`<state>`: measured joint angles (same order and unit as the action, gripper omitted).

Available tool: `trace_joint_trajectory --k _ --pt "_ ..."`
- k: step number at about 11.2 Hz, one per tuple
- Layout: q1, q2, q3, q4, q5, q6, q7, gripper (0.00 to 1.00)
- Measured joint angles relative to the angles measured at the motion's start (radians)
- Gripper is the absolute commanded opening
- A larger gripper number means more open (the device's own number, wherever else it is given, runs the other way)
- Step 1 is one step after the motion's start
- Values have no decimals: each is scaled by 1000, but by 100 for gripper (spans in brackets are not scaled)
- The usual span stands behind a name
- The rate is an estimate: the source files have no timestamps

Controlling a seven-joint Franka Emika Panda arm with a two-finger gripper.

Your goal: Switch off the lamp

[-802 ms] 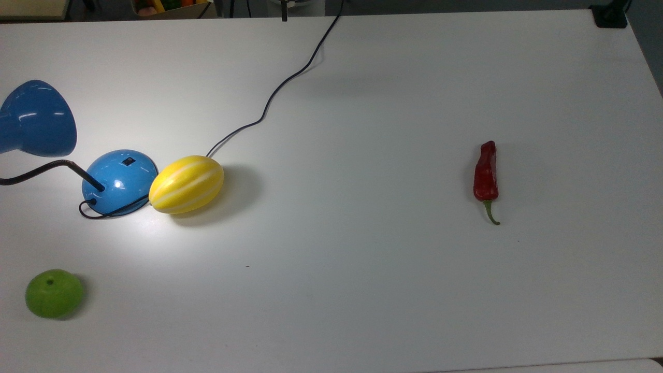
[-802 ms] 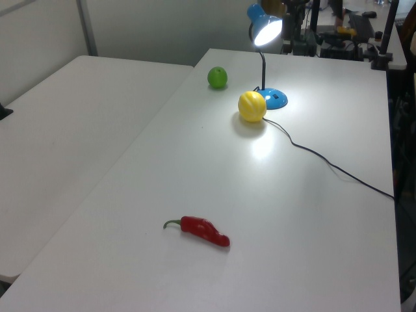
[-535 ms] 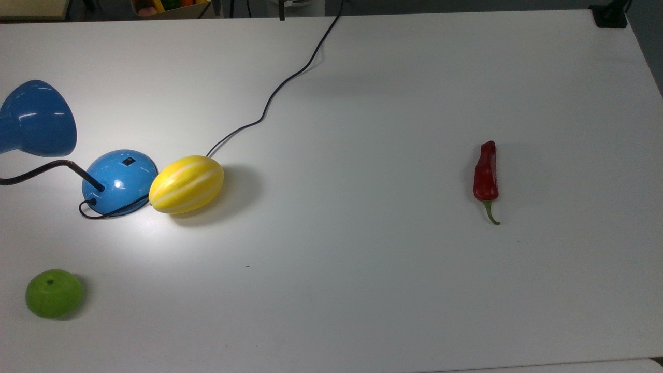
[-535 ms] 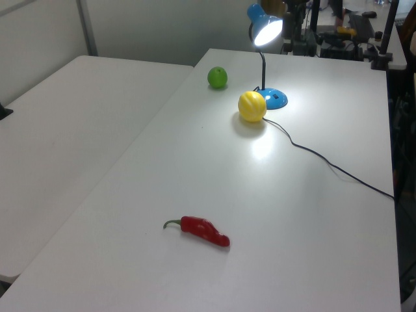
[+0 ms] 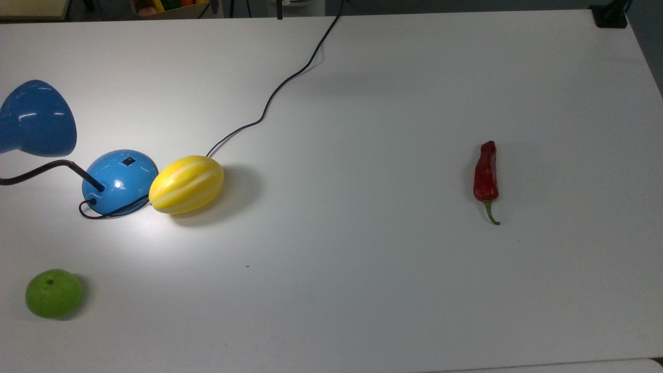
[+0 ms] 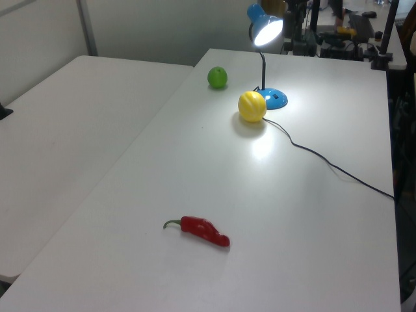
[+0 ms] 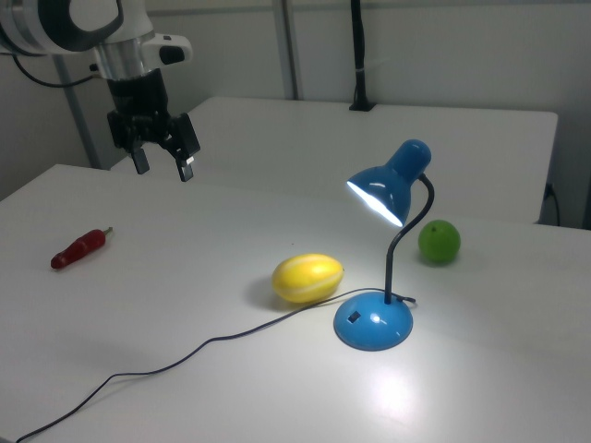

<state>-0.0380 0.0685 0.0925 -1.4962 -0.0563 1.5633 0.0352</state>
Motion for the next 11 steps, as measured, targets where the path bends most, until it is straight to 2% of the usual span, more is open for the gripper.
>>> trace_joint_trajectory --k 1,3,4,11 --pt "0 0 0 0 0 0 0 88" --pt "0 0 0 0 0 -6 0 28" --pt "0 0 0 0 0 -16 0 2" --pt "-1 0 0 0 0 -21 0 0"
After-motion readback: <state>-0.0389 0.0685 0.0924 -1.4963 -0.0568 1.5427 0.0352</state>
